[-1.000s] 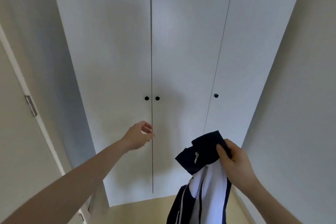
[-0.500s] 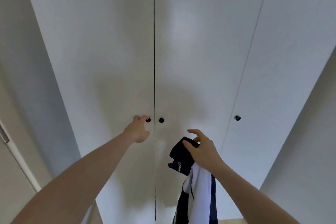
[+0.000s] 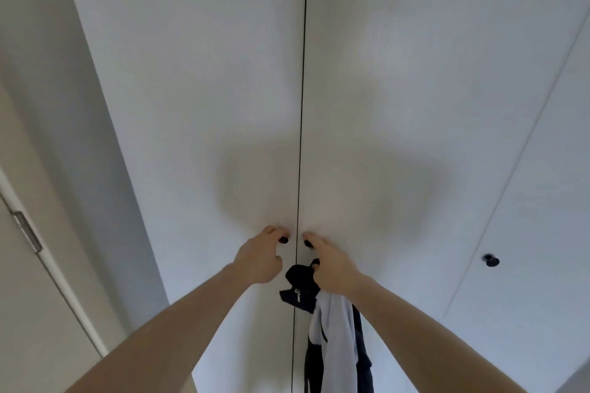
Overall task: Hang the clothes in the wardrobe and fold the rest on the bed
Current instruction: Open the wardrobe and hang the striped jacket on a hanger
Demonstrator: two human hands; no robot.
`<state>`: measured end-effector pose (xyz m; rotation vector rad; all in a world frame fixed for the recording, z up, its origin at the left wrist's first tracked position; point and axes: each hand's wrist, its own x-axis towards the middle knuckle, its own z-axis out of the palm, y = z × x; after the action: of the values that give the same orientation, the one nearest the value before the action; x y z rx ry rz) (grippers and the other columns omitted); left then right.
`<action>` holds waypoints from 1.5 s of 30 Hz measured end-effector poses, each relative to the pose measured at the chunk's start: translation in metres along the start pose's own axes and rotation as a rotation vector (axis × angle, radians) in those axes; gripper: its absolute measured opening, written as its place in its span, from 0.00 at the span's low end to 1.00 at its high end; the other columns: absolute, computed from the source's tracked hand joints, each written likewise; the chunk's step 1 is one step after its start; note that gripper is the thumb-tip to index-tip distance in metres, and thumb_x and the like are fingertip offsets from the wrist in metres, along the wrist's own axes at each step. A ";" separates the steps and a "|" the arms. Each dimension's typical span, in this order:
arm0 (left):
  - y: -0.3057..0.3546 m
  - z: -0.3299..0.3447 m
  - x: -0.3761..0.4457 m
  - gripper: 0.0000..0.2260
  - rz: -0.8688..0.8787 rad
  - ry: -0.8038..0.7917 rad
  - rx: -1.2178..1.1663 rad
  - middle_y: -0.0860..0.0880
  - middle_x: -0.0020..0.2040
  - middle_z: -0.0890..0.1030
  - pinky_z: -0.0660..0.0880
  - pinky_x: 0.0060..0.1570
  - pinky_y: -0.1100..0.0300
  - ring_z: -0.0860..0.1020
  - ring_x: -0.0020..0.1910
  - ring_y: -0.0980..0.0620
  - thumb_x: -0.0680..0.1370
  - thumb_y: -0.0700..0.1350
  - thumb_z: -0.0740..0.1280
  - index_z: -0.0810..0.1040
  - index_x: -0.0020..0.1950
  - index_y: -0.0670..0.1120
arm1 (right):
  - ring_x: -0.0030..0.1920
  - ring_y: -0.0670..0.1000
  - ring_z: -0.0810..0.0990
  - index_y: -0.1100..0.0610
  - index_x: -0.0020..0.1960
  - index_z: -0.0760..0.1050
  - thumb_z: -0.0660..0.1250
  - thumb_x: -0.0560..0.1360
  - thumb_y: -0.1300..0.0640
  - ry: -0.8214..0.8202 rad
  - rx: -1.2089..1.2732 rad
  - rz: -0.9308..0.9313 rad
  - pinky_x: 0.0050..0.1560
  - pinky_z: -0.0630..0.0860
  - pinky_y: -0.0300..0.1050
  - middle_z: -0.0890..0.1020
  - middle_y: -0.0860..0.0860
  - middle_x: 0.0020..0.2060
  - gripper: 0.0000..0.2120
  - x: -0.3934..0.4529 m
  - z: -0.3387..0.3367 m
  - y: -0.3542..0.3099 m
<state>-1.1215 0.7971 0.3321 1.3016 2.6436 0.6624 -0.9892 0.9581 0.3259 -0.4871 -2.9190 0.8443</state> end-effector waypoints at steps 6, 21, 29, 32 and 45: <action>0.003 -0.002 -0.015 0.27 -0.030 0.040 0.018 0.56 0.70 0.73 0.74 0.60 0.55 0.77 0.61 0.49 0.75 0.37 0.62 0.72 0.73 0.55 | 0.66 0.52 0.77 0.50 0.74 0.69 0.64 0.76 0.68 0.107 0.046 0.073 0.64 0.73 0.41 0.77 0.50 0.68 0.29 0.002 0.009 -0.008; -0.027 -0.020 -0.180 0.18 0.085 0.126 0.085 0.57 0.60 0.74 0.63 0.34 0.64 0.70 0.34 0.55 0.74 0.41 0.66 0.75 0.63 0.53 | 0.39 0.47 0.81 0.37 0.53 0.69 0.57 0.72 0.70 0.507 0.160 0.325 0.42 0.79 0.47 0.79 0.39 0.51 0.27 -0.187 0.070 -0.037; -0.067 -0.056 -0.276 0.16 0.045 0.128 0.286 0.53 0.58 0.74 0.68 0.37 0.58 0.76 0.40 0.48 0.73 0.47 0.67 0.75 0.61 0.52 | 0.43 0.53 0.81 0.45 0.66 0.65 0.60 0.72 0.72 0.590 0.157 0.547 0.40 0.76 0.49 0.75 0.48 0.65 0.30 -0.290 0.072 -0.046; -0.079 -0.063 -0.297 0.16 0.012 0.125 0.320 0.54 0.58 0.73 0.70 0.38 0.58 0.77 0.43 0.49 0.74 0.50 0.67 0.74 0.61 0.51 | 0.47 0.55 0.79 0.48 0.75 0.61 0.63 0.73 0.70 0.631 0.160 0.623 0.40 0.74 0.48 0.73 0.51 0.72 0.35 -0.311 0.077 -0.048; -0.120 -0.076 -0.359 0.30 -0.240 0.103 0.271 0.48 0.79 0.58 0.77 0.53 0.52 0.77 0.60 0.44 0.76 0.60 0.68 0.68 0.71 0.44 | 0.43 0.49 0.81 0.38 0.81 0.58 0.58 0.70 0.70 0.551 -0.035 0.500 0.38 0.77 0.46 0.76 0.42 0.67 0.45 -0.350 0.078 -0.074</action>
<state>-1.0079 0.4286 0.3183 1.0014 2.9928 0.3564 -0.6898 0.7483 0.3082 -1.2574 -2.3306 0.5665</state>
